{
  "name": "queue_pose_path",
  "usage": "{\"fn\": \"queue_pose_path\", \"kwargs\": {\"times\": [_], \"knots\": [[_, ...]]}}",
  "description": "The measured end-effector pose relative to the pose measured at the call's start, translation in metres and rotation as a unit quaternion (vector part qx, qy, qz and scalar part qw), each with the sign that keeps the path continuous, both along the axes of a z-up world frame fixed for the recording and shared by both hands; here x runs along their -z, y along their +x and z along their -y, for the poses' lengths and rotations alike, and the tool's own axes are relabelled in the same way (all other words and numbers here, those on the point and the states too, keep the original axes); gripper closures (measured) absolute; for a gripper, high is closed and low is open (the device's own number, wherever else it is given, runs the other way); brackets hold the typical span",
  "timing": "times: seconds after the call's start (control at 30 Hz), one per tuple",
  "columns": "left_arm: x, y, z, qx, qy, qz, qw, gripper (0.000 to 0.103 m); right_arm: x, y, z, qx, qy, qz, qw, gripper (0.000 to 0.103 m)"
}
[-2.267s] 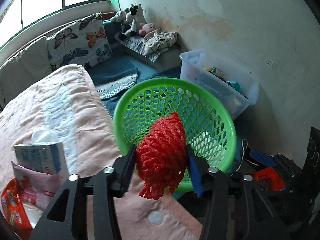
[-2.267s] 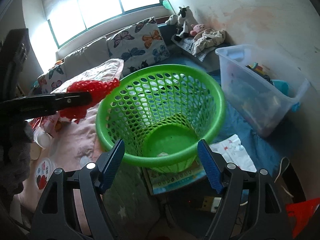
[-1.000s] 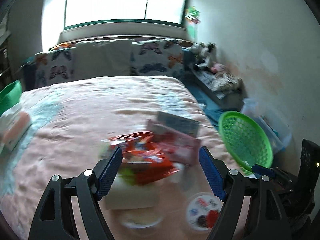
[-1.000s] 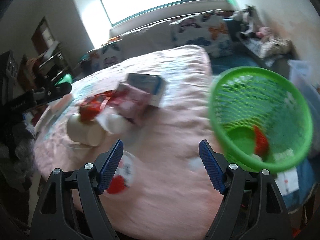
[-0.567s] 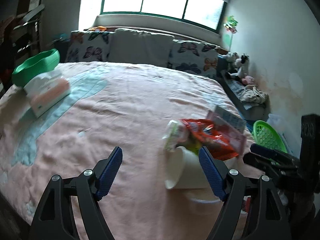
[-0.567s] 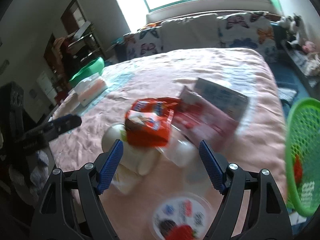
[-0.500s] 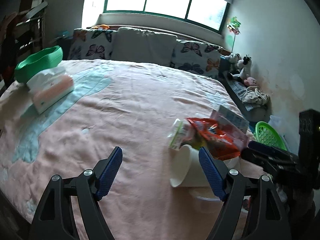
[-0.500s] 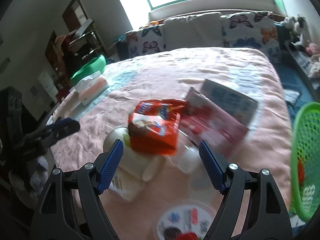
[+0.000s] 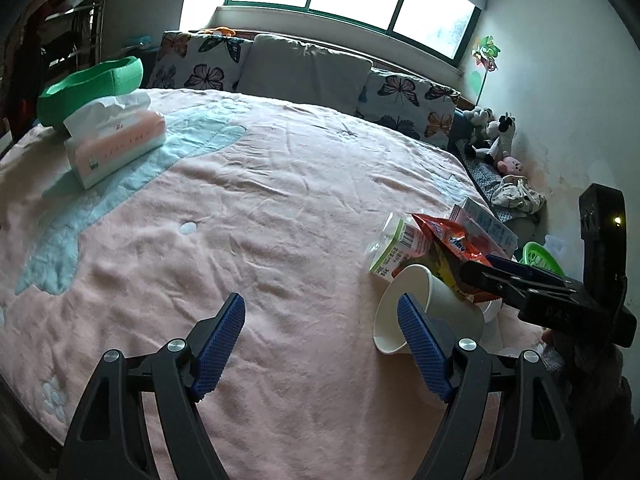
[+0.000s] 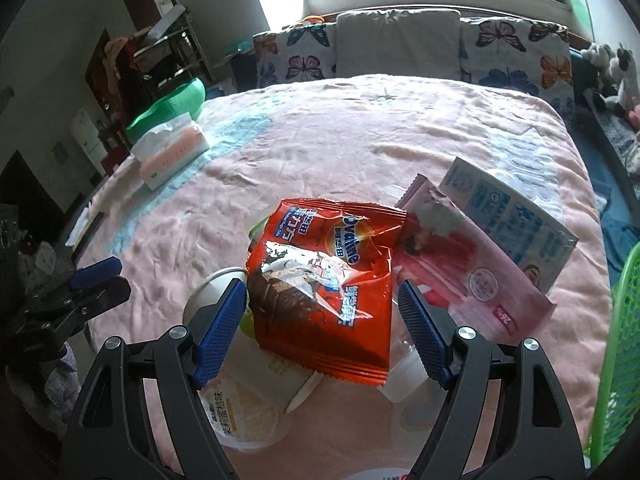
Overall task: Collect trash
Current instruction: 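Grasp the red snack packet with the right tool while the left tool reaches the paper cup, then grasp the white paper cup with the left tool while the right tool drops the packet into the basket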
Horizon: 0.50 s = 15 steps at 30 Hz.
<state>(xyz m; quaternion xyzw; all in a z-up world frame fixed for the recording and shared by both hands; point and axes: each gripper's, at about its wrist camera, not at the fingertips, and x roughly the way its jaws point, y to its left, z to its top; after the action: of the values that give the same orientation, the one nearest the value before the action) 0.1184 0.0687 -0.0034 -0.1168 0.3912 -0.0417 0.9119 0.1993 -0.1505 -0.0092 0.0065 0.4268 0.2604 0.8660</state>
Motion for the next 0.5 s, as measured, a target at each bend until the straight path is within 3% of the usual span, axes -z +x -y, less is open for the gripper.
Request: {"fn": "queue_pose_path", "kwargs": {"times": [0.13, 0.27, 0.5], "knots": [[0.003, 0.001, 0.001, 0.005, -0.002, -0.001, 1.0, 0.027, 0.002, 0.004, -0.003, 0.002, -0.01, 0.001, 1.0, 0.027], [0.005, 0.002, 0.002, 0.008, -0.005, -0.004, 0.9999, 0.027, 0.003, 0.003, -0.002, 0.006, -0.019, 0.006, 1.0, 0.038], [0.005, 0.002, 0.011, 0.031, -0.01, -0.001, 0.9995, 0.027, -0.003, -0.001, 0.009, 0.02, -0.002, 0.019, 1.0, 0.041]]}}
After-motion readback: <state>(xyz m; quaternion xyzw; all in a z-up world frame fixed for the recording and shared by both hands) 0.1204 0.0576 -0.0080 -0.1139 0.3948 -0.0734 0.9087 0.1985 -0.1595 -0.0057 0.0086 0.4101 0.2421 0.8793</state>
